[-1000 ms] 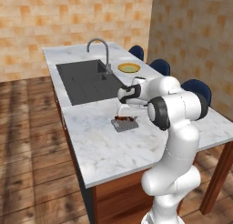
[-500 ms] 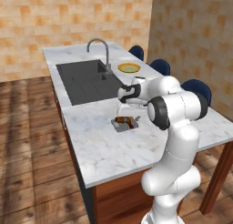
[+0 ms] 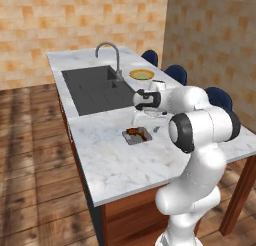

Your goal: Take the chicken drumstick from the fridge and place it on the digital scale on the counter by the fridge. Wait a few seconds for a reading, then move it to the plate on the dining counter.

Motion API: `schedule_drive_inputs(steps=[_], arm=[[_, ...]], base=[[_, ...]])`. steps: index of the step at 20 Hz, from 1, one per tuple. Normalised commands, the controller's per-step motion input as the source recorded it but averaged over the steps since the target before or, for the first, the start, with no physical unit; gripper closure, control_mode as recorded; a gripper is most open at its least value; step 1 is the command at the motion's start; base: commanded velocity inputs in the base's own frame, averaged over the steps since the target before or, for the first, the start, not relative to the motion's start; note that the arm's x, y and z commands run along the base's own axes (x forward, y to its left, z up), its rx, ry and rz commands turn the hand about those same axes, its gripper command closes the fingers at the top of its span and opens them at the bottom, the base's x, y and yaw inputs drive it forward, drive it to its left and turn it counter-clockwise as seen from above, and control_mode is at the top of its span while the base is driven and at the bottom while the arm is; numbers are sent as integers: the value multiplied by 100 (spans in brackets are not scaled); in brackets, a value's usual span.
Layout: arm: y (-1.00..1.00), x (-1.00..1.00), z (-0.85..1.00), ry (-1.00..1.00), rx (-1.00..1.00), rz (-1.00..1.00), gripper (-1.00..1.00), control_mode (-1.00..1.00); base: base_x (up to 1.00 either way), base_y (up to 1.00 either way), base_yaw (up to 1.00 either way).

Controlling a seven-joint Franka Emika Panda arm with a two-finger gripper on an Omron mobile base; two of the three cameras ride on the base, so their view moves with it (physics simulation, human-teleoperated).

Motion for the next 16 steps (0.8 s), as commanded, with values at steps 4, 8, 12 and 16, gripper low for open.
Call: schedule_drive_inputs(steps=[4,8,12,16], arm=[[-18,-100,54,-11,0,0,-100,-100],[-19,-100,46,-13,0,0,-100,-100],[-1,-100,41,-20,0,1,-100,-100],[0,-100,73,-17,-4,0,-100,-100]], base=[[0,0,0],[0,0,0],[0,0,0],[0,0,0]])
